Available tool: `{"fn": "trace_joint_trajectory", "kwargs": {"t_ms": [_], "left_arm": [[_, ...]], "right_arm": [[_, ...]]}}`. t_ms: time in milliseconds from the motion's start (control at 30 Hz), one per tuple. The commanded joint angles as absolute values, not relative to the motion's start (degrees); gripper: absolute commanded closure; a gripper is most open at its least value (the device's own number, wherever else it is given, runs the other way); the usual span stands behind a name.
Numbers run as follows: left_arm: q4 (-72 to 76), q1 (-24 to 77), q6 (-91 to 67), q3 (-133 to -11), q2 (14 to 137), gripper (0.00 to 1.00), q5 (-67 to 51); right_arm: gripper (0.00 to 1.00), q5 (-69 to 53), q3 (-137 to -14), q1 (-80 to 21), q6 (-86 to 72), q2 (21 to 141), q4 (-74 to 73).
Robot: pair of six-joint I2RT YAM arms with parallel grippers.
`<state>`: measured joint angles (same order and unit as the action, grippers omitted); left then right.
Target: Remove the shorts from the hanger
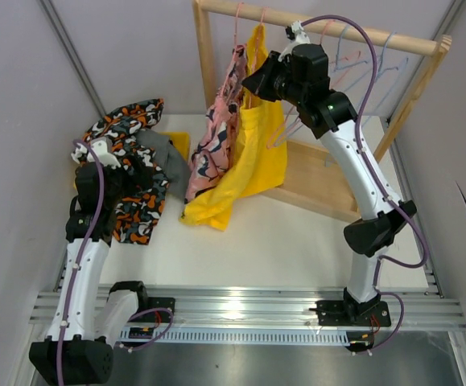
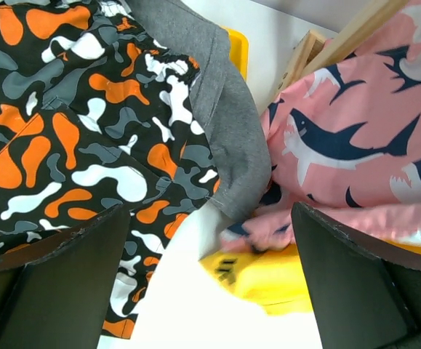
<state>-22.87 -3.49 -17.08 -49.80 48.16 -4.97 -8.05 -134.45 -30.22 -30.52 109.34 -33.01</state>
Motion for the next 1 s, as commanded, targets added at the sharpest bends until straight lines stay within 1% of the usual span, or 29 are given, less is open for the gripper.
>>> {"fn": "trace_joint_trajectory", "kwargs": {"t_ms": [0, 67, 133, 167, 200, 233, 267, 300, 367, 433, 467, 633, 733, 867, 967], "left_arm": [[-19.08, -3.16, -16.88, -49.22, 46.41, 0.01, -7.55], [-18.55, -2.12, -16.00, -49.48, 45.18, 0.01, -9.04], [-19.07, 0.34, -15.04, -52.28, 44.39, 0.01, -8.44], [-19.51, 5.83, -14.77, -53.43, 43.78, 0.01, -7.22], [-20.12, 8.76, -14.42, -56.83, 43.51, 0.01, -3.73], [-20.21, 11.92, -13.98, -57.65, 43.24, 0.01, -2.21], [-20.30, 17.96, -13.80, -59.22, 43.07, 0.01, -0.72], [-20.74, 20.54, -13.97, -61.41, 43.24, 0.01, 2.08], [-21.18, 26.85, -14.24, -65.12, 43.94, 0.01, 2.29], [-21.01, 30.57, -13.89, -69.15, 45.52, 0.00, 1.15], [-20.14, 34.07, -13.63, -70.47, 46.05, 0.01, 0.53], [-18.55, 44.80, -11.17, -74.35, 52.10, 0.01, -2.10], [-16.00, 54.81, -9.85, -75.67, 56.14, 0.01, -2.29], [-10.56, 60.80, -10.19, -75.50, 61.50, 0.01, -0.71], [-7.65, 63.01, -10.81, -75.67, 65.82, 0.01, -0.79]], "right_arm": [[1.00, -5.10, -134.04, -29.88, -28.92, 105.66, -30.15], [1.00, -4.13, -130.09, -29.97, -28.74, 101.62, -28.75], [1.00, -3.17, -127.72, -29.97, -28.65, 99.15, -28.04], [1.00, -2.82, -127.79, -30.06, -28.22, 97.49, -28.12], [1.00, -2.38, -128.14, -30.15, -27.95, 96.69, -28.47], [1.00, -1.94, -128.58, -30.06, -27.86, 95.98, -28.91], [1.00, -1.06, -129.72, -30.06, -27.86, 95.54, -29.44], [1.00, -0.88, -130.25, -30.23, -27.86, 94.32, -29.62], [1.00, -0.09, -131.39, -30.23, -27.95, 93.17, -29.97], [1.00, -0.09, -131.92, -30.50, -28.12, 91.67, -30.14], [1.00, -0.09, -132.27, -30.67, -28.30, 91.32, -30.67], [1.00, 2.55, -132.45, -31.90, -29.26, 88.69, -31.55], [1.00, 3.34, -130.88, -33.39, -29.97, 87.19, -30.85], [1.00, 5.44, -129.64, -36.29, -30.15, 86.14, -30.50], [1.00, 7.38, -128.85, -38.67, -29.97, 85.34, -30.32]]}}
